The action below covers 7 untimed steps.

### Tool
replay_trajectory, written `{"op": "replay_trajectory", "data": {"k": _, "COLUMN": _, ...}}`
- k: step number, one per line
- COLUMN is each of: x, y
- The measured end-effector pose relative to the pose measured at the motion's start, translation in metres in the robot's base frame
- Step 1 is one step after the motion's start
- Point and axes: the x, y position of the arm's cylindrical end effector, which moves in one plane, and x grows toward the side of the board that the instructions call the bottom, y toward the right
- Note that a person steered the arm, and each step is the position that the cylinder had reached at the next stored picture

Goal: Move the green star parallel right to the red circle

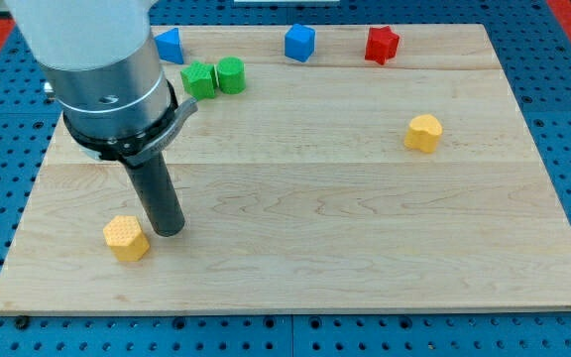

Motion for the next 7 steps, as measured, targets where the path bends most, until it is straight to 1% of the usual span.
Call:
{"op": "replay_trajectory", "data": {"k": 1, "x": 0.014, "y": -0.007}}
{"op": "replay_trajectory", "data": {"k": 2, "x": 0.019, "y": -0.061}}
{"op": "replay_trajectory", "data": {"k": 5, "x": 0.016, "y": -0.063}}
{"op": "replay_trajectory", "data": {"k": 6, "x": 0.013, "y": -0.050}}
{"op": "replay_trajectory", "data": {"k": 7, "x": -0.042, "y": 0.040}}
